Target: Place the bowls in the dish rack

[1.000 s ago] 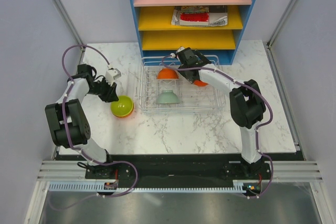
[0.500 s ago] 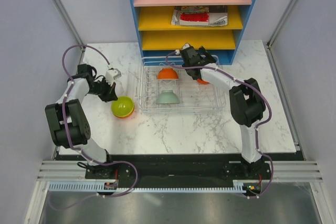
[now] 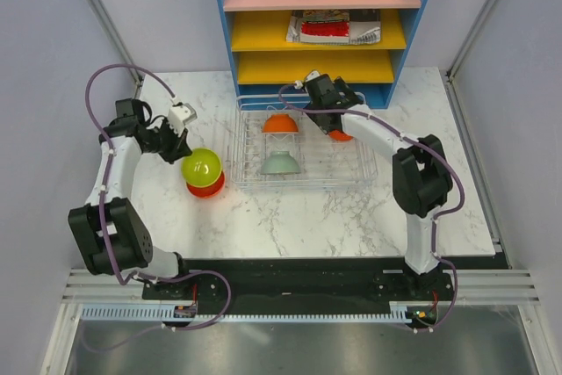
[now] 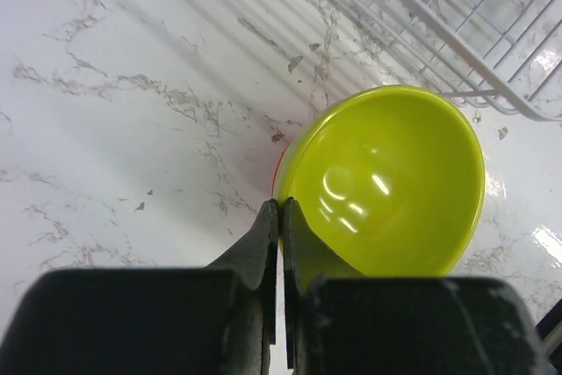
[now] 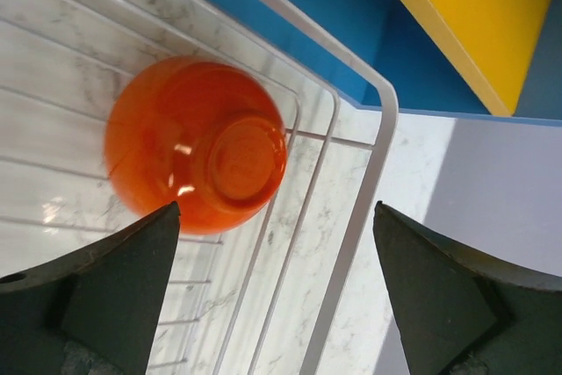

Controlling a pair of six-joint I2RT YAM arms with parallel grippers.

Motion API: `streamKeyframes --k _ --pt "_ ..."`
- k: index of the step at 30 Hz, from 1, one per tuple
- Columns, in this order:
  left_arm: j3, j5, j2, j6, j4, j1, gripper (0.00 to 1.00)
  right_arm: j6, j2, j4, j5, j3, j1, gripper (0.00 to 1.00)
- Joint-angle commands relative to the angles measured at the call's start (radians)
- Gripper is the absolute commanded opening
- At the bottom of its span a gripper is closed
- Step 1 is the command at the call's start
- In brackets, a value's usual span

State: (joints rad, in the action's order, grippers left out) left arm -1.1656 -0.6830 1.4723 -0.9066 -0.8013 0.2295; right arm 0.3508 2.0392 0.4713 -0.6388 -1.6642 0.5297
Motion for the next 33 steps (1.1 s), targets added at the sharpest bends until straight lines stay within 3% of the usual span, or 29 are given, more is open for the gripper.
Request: streamKeyframes --k 1,8,14,22,26,33 --pt "-0.077 -0.098 -0.082 0.048 -0.045 0.004 0.02 -0.128 -0.171 0.094 0.282 -0.06 -0.007 0.98" --pt "-0.183 -0.23 -0.096 0.095 -0.062 -0.001 0.02 -0.341 -0.299 0.147 0.896 -0.071 -0.027 0.98" --pt "-0.31 -0.26 -0.012 0.158 -0.059 -0.12 0.02 -0.559 -0.329 0.026 1.373 0.027 -0.036 0.98" --pt "-0.5 -0.273 0.135 0.232 -0.049 -0.354 0.02 -0.794 -0.353 -0.259 1.639 0.187 -0.034 0.98" --pt "-0.6 -0.265 0.198 0.262 -0.047 -0.41 0.02 -0.886 -0.381 -0.378 1.654 0.253 -0.036 0.98" --pt "-0.648 -0.28 0.232 0.284 -0.045 -0.458 0.02 -0.871 -0.355 -0.393 1.634 0.273 -0.054 0.98"
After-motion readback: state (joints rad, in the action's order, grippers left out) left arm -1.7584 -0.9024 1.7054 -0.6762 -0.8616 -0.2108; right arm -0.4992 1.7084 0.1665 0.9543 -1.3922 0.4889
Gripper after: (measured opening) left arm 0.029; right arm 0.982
